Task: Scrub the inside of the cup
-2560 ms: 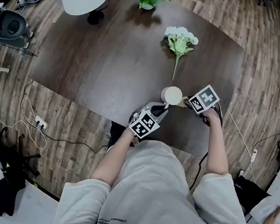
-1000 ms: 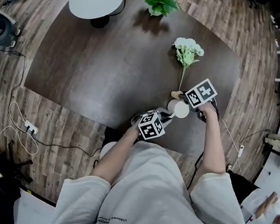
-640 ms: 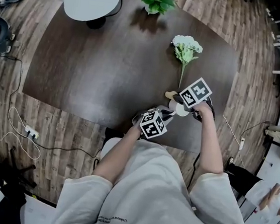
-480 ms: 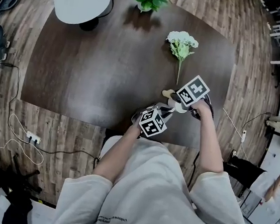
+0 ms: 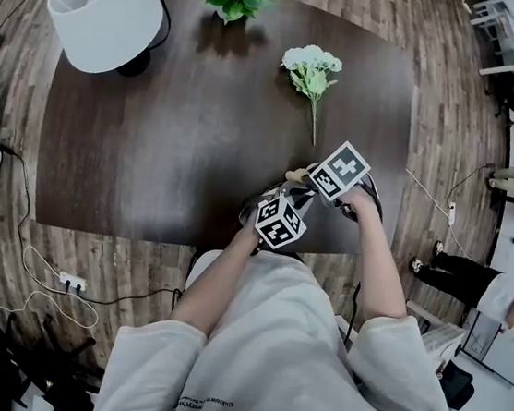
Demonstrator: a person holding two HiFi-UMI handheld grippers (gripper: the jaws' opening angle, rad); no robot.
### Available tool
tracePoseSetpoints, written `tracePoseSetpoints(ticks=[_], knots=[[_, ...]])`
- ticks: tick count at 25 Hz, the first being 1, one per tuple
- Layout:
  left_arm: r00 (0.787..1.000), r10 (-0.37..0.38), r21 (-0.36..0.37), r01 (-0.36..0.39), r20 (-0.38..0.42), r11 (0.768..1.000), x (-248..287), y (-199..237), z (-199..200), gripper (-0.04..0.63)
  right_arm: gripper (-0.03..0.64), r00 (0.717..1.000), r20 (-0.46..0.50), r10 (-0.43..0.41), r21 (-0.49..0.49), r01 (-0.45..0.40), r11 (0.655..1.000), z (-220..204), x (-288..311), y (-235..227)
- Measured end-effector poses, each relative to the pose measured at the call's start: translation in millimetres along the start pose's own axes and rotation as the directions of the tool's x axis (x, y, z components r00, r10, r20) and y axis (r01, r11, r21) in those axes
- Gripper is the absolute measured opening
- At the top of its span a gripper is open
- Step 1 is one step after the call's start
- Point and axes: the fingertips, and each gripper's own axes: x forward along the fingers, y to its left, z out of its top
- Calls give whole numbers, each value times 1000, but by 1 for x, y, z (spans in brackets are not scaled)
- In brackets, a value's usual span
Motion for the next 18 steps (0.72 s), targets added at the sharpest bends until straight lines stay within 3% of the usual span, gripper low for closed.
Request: tracePoseSetpoints(ticks=[9,18], knots=[[1000,-11,6,11,5,1000,2,0,-2,44,78,996,-51,-77,-7,76,997,2,7,-8],[1000,-8,22,8,-4,1000,0,-1,-3,46,80,997,-50,-67,-4,67,998,2,12,-19]])
